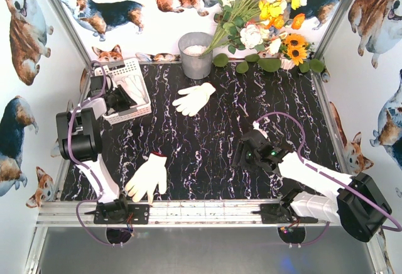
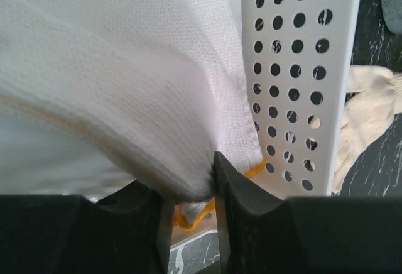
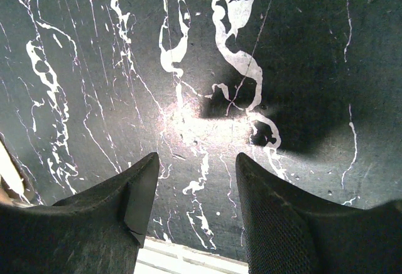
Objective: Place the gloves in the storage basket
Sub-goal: Place the glove in the bin.
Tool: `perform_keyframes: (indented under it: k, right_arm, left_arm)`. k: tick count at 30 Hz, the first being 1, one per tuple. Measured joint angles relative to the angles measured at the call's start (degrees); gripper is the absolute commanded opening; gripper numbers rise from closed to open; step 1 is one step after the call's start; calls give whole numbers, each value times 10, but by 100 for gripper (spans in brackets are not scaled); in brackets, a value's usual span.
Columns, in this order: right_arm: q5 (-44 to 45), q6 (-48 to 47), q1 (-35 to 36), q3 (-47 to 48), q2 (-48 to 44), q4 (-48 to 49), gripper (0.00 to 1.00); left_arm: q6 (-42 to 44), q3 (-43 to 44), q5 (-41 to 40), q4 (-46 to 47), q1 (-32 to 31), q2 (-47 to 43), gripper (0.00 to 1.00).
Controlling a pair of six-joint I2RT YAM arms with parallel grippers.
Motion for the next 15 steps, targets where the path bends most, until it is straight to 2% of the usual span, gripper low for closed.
perform_keyframes:
  k: [1, 4, 8, 12, 15]
  right_arm:
    - [0, 0, 0, 0, 0, 0, 54]
    - [0, 0, 0, 0, 0, 0, 54]
    - [0, 0, 0, 0, 0, 0, 54]
    - [0, 0, 0, 0, 0, 0, 54]
    - [2, 0, 0, 0, 0, 0, 54]
  left_arm:
    - [-1, 0, 3, 1, 0, 1, 12]
    - [-12, 0, 17, 5, 0, 2, 6]
    - [-36, 0, 40, 27, 0, 2, 5]
    - [-58, 1, 56, 55, 0, 16, 17]
    - [-64, 2, 56, 56, 0, 35, 40]
